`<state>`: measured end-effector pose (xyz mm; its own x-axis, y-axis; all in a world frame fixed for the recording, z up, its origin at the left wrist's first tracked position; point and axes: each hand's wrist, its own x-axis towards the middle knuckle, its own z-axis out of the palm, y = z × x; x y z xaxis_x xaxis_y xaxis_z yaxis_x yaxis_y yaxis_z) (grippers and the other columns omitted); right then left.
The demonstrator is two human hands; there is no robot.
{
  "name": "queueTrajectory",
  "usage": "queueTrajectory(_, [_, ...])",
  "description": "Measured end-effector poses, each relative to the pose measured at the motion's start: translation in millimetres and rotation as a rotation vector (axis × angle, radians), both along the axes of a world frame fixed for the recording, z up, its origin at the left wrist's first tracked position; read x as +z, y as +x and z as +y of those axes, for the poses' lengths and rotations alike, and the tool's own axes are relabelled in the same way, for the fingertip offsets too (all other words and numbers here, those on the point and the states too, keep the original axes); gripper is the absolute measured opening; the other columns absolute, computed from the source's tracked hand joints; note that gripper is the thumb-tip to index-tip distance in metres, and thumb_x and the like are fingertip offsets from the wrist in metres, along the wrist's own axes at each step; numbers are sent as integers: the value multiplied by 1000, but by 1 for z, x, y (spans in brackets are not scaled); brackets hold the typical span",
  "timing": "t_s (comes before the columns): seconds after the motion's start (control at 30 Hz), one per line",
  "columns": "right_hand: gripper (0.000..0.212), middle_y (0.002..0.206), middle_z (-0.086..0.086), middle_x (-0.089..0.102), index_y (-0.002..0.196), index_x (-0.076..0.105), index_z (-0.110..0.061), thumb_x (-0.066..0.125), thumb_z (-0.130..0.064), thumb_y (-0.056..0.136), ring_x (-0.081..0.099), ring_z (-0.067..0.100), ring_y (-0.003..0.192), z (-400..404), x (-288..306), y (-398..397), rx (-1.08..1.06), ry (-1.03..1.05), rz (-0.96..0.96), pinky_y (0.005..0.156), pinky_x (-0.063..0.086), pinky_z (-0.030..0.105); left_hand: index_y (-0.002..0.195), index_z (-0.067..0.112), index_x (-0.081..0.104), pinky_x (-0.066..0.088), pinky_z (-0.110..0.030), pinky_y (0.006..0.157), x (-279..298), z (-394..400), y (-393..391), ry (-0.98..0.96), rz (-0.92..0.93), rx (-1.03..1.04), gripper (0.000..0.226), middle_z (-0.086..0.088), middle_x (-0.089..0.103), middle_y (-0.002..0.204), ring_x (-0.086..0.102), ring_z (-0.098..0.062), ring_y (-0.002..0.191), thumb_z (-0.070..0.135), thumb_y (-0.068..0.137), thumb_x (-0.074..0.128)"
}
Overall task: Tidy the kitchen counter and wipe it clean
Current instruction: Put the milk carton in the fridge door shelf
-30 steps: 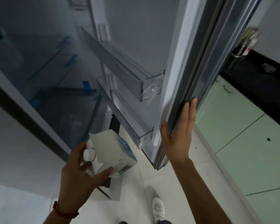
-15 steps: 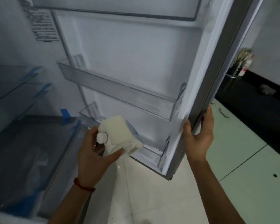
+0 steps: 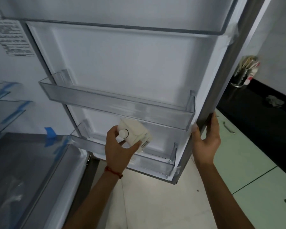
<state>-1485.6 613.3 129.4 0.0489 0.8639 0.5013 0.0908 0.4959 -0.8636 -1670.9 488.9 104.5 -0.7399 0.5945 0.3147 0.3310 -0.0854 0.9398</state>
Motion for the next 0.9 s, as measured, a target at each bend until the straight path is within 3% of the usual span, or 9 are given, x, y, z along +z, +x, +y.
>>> queueTrajectory(0.07, [63,138,-17,37,141,30,-23,55,-23,83,40,5,130,4,0,-1,-5,-5,8,109,32,18,106,23,44,57,-20,75,-5,9,-3,-31,4,35,66,15,52,102,55,-7,100,11,56,85])
queueTrajectory(0.17, [62,137,-20,37,139,30,-27,53,-23,81,41,7,130,8,0,-3,-6,-3,22,108,33,17,104,23,41,56,-31,80,-16,15,-5,-106,19,54,65,5,51,106,54,-14,104,16,57,85])
queueTrajectory(0.3, [61,135,-25,37,136,29,-34,52,-28,80,41,7,131,11,-1,-5,-12,17,34,110,33,25,109,14,45,50,-23,78,-25,18,-9,-213,126,88,65,2,44,107,49,-12,99,24,58,84])
queueTrajectory(0.43, [61,135,-26,38,137,30,-32,51,-27,79,40,5,131,9,-3,-7,-15,28,56,111,32,26,112,7,49,50,-39,85,-36,15,-15,-366,298,136,72,-4,52,103,56,-22,95,36,55,84])
queueTrajectory(0.57, [63,137,-24,37,139,28,-29,50,-22,80,38,2,132,3,-3,-6,-7,38,45,111,31,23,107,5,52,46,-39,82,-50,11,-13,-462,454,190,73,-14,60,96,59,-29,89,41,51,84])
queueTrajectory(0.67, [64,138,-23,36,142,28,-24,52,-20,82,37,1,132,-3,-4,-4,-17,37,20,110,31,19,104,6,52,50,-40,79,-50,8,-11,-451,447,220,73,-14,62,92,60,-28,86,47,51,81])
queueTrajectory(0.77, [66,139,-20,34,144,27,-14,53,-15,83,36,-2,132,-13,-4,-4,-25,30,11,109,30,14,113,5,51,50,-45,87,-50,-1,-7,-479,404,222,82,-16,61,102,58,-29,96,57,54,74])
queueTrajectory(0.83, [66,141,-16,34,144,25,-9,54,-13,84,35,-1,132,-22,-4,-3,-17,44,11,108,29,13,127,1,44,42,-47,99,-52,-9,-1,-500,353,231,86,-22,55,120,51,-35,115,45,62,77])
queueTrajectory(0.9, [68,143,-10,34,144,24,-7,54,-10,83,35,0,132,-32,-3,-3,1,47,20,107,29,11,132,1,38,34,-50,106,-54,-21,10,-471,389,256,81,-24,46,134,40,-36,128,44,70,68])
